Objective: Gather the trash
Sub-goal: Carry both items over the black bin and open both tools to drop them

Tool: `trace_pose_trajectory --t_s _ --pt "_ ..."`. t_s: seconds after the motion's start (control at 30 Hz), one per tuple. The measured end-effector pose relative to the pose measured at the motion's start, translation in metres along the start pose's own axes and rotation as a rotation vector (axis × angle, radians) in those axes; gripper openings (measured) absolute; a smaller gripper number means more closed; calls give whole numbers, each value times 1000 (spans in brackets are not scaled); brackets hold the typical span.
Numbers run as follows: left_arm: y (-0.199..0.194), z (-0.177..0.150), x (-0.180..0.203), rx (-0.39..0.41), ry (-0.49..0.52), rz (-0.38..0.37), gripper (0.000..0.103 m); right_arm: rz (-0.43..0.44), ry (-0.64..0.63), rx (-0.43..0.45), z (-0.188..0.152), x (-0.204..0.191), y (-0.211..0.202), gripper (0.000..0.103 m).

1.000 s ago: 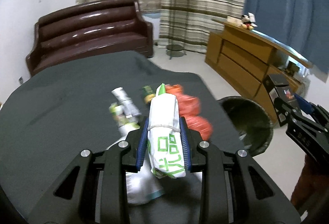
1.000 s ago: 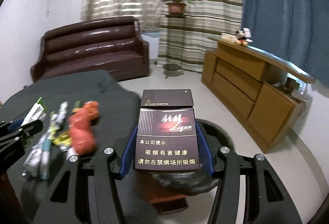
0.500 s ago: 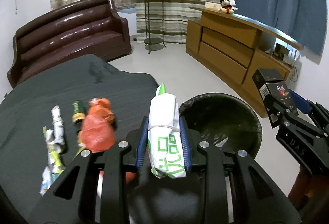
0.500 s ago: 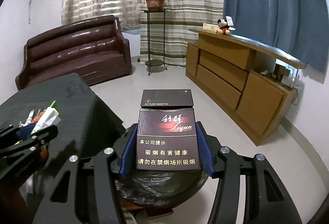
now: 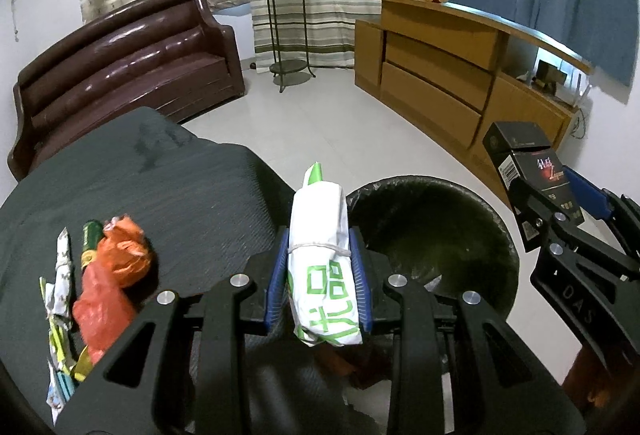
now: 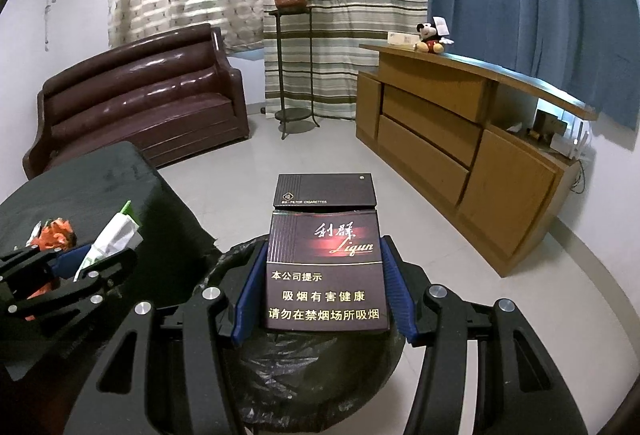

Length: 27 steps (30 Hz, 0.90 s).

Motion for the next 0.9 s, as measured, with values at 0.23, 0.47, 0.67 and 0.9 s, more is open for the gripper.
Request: trace_pose_trajectory --t_s 0.23,0.47,0.67,0.9 --pt "10 7 8 -20 14 9 29 -5 6 -12 -2 7 10 54" --pt "14 11 10 -37 13 20 53 7 29 -23 -3 9 9 65" --pt "12 11 7 -32 0 21 54 2 35 -11 0 7 0 65" --pt "10 9 -3 -33 -16 21 54 -6 34 -7 0 6 -10 65"
Point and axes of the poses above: each gripper's, at about its wrist camera, not at the fingertips, and y roughly the way its jaws point, x to its right, z to its top, the point moved 3 cm from there along y, roughly the way its jaws point, and after that the axes turned 11 degrees about z, right-handed, at the moved point
